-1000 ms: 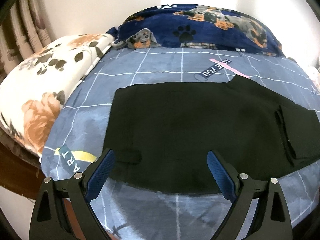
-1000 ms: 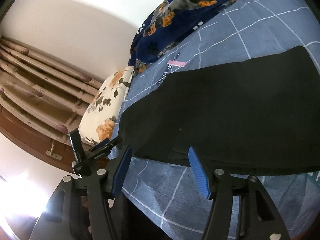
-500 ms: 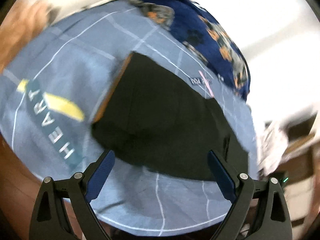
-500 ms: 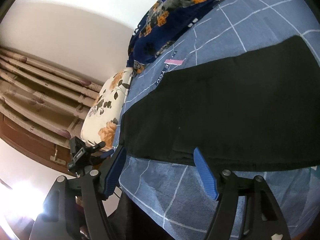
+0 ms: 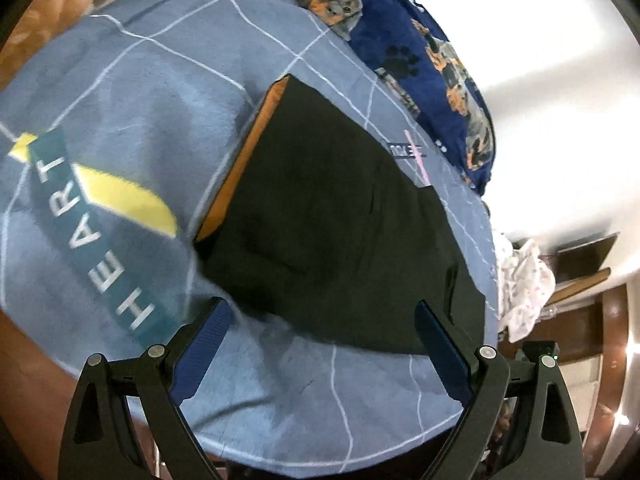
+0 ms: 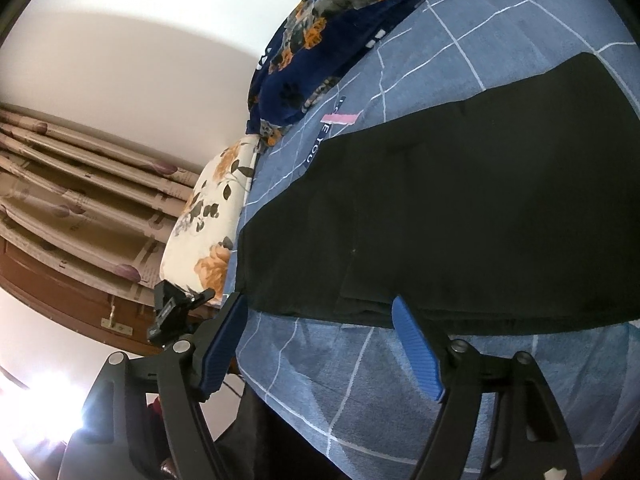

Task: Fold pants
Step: 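Lower the left gripper onto the orange-lined waistband edge and grasp it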

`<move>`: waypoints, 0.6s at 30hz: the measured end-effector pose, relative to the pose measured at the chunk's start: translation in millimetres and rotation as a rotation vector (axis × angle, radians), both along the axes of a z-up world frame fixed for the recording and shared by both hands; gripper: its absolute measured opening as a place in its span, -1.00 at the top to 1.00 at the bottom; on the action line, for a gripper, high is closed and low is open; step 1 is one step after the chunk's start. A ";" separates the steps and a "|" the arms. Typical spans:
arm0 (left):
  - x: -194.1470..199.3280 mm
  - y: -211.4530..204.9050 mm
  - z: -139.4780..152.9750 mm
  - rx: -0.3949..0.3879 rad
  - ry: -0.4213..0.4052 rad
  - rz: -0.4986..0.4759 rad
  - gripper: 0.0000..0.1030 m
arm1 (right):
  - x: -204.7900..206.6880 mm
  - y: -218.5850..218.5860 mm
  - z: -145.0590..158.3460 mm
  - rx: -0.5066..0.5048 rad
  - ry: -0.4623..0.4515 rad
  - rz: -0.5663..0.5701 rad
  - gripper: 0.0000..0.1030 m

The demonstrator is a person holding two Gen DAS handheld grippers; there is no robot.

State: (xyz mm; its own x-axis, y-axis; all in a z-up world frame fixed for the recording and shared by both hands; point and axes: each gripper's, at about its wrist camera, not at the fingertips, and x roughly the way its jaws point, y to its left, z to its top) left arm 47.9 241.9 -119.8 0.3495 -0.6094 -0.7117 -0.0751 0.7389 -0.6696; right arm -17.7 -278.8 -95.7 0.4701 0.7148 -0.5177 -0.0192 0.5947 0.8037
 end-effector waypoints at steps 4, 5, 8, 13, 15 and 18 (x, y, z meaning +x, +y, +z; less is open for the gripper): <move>6.1 -7.4 -8.4 0.011 0.016 -0.049 -0.81 | -0.3 -0.8 -1.8 -0.004 0.008 -0.004 -0.45; 5.2 -7.6 -7.8 0.033 0.006 -0.057 -0.81 | -0.3 -0.8 -2.0 -0.003 0.011 -0.005 -0.46; 3.8 3.5 -0.8 0.193 -0.011 -0.014 -0.81 | -1.0 -2.1 -2.6 -0.005 0.015 -0.010 -0.47; 11.9 37.3 18.0 0.086 -0.043 0.043 -0.81 | -0.5 -3.9 -6.9 0.006 0.030 -0.025 -0.53; 20.9 37.8 21.4 0.065 -0.053 0.017 -0.81 | 0.1 -3.1 -12.1 0.015 0.048 -0.028 -0.53; 34.2 29.0 24.0 0.012 -0.088 -0.035 -0.81 | 0.5 0.0 -15.7 0.012 0.063 -0.029 -0.53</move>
State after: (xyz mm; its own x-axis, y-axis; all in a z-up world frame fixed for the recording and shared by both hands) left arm 82.0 270.9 -95.8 0.3896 -0.6136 -0.6868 0.0094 0.7484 -0.6632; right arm -17.1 -278.8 -111.4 0.4570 0.7080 -0.5383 0.0489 0.5843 0.8101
